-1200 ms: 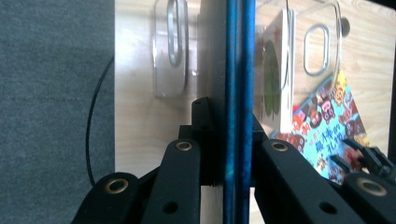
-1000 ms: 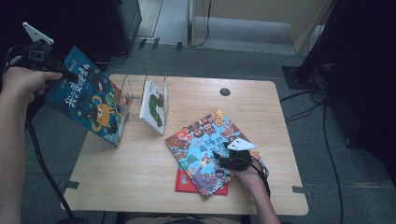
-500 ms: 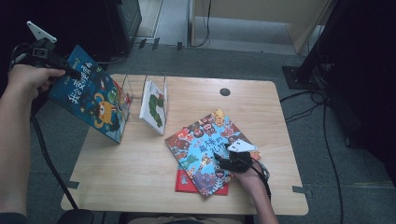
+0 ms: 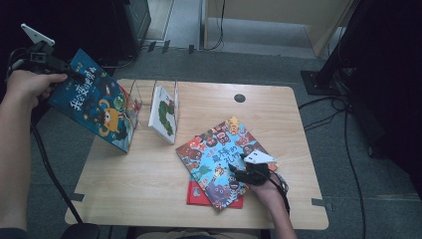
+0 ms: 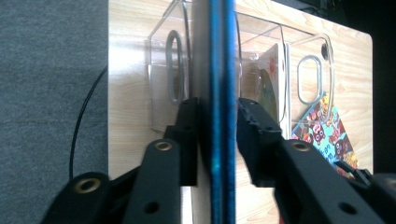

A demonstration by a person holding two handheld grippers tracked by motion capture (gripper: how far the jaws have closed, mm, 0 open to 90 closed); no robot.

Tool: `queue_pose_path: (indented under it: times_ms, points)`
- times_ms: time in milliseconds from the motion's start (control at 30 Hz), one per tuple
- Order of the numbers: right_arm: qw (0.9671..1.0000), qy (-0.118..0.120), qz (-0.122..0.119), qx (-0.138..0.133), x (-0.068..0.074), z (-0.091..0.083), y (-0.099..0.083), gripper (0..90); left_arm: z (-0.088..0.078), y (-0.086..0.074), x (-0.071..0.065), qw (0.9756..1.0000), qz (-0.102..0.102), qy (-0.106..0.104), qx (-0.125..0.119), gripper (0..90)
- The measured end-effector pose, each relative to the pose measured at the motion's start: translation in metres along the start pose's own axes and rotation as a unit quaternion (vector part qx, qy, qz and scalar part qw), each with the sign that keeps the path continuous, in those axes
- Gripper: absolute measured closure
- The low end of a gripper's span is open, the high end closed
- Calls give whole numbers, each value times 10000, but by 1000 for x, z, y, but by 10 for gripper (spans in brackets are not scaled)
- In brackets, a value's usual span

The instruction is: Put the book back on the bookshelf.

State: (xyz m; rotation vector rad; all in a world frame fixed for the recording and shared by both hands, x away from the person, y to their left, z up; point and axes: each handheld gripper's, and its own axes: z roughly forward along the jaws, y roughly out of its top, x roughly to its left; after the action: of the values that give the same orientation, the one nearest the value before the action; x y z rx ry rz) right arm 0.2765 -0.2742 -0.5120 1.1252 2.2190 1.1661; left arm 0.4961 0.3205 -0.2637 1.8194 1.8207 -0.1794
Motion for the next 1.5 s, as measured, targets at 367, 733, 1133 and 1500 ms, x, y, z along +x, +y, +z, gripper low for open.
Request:
queue_pose_path:
  times_ms: [367,733,1133,1500]
  points:
    - [10000,76,0,-61,-2,-3,-4,369,-20,-4,-2,10000,18,-30,6,521]
    - [9999,87,-16,-80,-3,-5,-6,369,-68,-17,-14,9995,188,85,-237,503]
    - [9998,155,136,27,-10,-13,-7,415,-71,-43,-46,9976,620,-18,-305,477]
    - [9997,196,140,80,-20,-10,-3,429,-35,-66,-63,9960,866,-99,-210,474]
